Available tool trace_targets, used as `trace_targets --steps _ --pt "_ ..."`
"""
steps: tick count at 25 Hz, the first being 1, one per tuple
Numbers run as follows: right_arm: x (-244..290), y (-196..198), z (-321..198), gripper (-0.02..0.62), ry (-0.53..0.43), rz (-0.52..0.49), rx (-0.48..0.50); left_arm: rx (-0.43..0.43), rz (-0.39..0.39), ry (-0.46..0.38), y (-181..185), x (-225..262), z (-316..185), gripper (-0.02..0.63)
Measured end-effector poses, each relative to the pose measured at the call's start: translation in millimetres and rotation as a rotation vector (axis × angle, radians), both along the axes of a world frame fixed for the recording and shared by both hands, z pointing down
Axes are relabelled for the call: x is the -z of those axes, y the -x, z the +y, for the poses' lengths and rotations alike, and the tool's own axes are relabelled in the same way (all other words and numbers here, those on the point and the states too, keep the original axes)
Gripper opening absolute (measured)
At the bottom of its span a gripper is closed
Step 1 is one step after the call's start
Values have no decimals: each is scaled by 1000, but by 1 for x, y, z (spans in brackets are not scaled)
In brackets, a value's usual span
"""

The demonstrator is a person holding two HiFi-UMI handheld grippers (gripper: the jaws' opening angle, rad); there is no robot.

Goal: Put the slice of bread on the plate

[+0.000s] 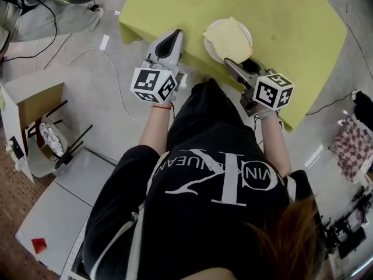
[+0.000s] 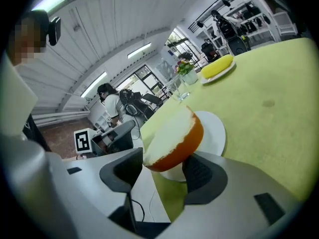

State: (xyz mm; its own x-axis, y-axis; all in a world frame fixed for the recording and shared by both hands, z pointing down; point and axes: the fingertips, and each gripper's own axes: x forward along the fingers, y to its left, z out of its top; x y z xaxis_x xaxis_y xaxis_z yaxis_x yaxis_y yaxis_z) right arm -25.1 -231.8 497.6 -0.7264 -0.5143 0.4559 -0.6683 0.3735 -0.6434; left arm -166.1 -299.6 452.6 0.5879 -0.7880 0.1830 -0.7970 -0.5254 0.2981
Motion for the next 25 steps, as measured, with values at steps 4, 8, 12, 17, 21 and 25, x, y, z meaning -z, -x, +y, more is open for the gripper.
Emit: trace_targets --steps 4,8,12,17,21,25 --pt "-4 7 9 282 24 96 138 6 3 5 2 1 0 11" --pt "-10 7 16 293 40 197 262 6 6 5 2 2 1 11" --pt "-10 2 17 291 88 201 301 6 12 7 -3 0 -2 11" --pt "-11 -8 21 291 120 233 332 -4 13 4 -10 0 -1 11" --pt "-13 -15 25 291 121 258 341 -2 12 0 -11 1 -1 11" --pt "-14 -17 29 291 127 260 331 -5 9 -1 -11 3 0 11"
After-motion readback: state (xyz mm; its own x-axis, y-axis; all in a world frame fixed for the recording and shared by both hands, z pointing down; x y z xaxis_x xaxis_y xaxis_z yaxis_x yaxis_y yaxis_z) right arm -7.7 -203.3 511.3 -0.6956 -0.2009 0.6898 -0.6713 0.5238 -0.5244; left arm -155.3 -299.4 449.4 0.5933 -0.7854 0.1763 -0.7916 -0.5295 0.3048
